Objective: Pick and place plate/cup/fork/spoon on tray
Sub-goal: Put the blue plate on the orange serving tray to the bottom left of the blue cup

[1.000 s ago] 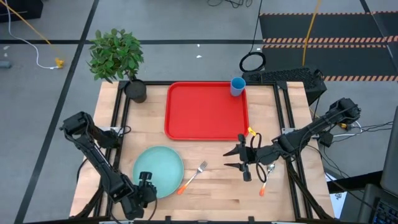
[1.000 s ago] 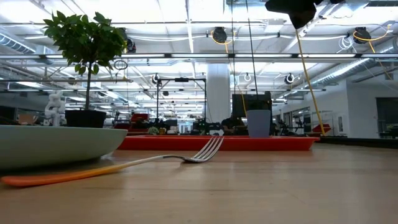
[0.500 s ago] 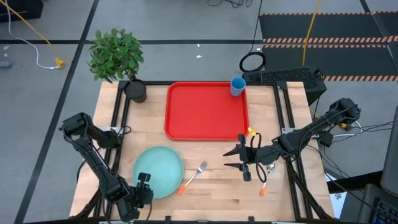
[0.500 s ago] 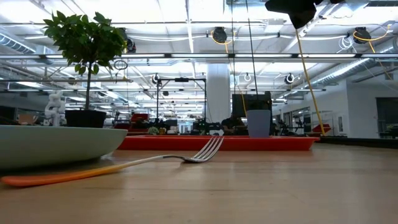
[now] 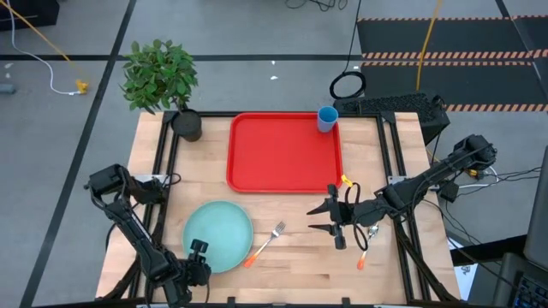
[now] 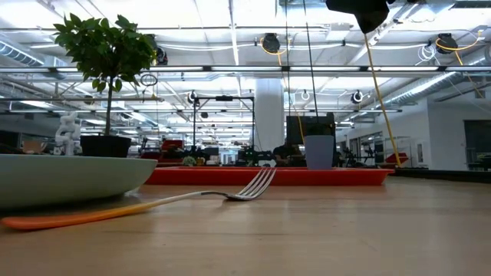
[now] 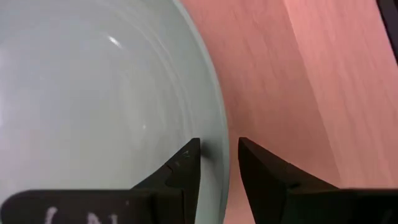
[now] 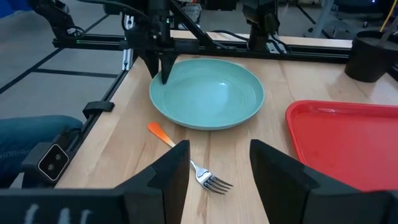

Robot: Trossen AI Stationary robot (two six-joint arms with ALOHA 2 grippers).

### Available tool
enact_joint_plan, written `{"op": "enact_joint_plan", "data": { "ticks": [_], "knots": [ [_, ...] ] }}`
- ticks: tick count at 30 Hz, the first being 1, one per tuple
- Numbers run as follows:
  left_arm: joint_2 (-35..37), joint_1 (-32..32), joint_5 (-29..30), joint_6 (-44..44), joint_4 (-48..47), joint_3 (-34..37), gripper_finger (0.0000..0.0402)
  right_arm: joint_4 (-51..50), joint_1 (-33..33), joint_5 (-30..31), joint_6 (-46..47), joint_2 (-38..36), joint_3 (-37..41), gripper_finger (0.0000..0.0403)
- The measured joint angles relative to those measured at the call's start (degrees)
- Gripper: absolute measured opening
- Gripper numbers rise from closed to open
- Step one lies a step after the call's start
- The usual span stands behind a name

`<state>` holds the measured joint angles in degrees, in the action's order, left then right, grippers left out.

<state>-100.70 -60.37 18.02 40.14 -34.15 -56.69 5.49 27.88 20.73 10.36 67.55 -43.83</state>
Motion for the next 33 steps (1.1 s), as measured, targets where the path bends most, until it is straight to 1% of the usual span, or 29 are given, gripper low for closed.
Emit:
{"op": "enact_joint_plan", "data": {
  "ticks": [11,14,20,22,26,30,33],
  "knots": [
    [-0.18,-0.16,0.13,-1.10,1.14,-0.13,0.0105,0.05,0.00,0.00,-0.14,0.00,0.00,0.0160],
    [-0.18,-0.14,0.30,-1.31,1.12,-0.13,0.0083,0.05,0.00,-0.02,-0.14,0.00,0.00,0.0160],
    [-0.03,-0.20,1.19,-1.47,0.97,-0.22,0.0014,0.03,0.00,-0.02,-0.14,0.00,0.00,0.0160],
    [0.00,-0.18,1.24,-1.10,0.99,-0.24,0.0012,0.03,0.00,-0.02,-0.14,0.00,0.00,0.0160],
    [0.00,-0.16,0.60,-1.07,1.05,-0.24,0.0021,0.01,0.00,-0.02,-0.14,0.00,0.00,0.0160],
    [1.12,-0.14,0.46,-1.09,0.17,-0.76,0.0008,0.00,0.00,-0.02,-0.14,0.00,0.00,0.0160],
    [2.74,-0.15,0.26,-1.39,-0.36,-2.57,0.0008,-0.06,0.00,-0.02,-0.14,0.00,0.00,0.0160]
  ]
}}
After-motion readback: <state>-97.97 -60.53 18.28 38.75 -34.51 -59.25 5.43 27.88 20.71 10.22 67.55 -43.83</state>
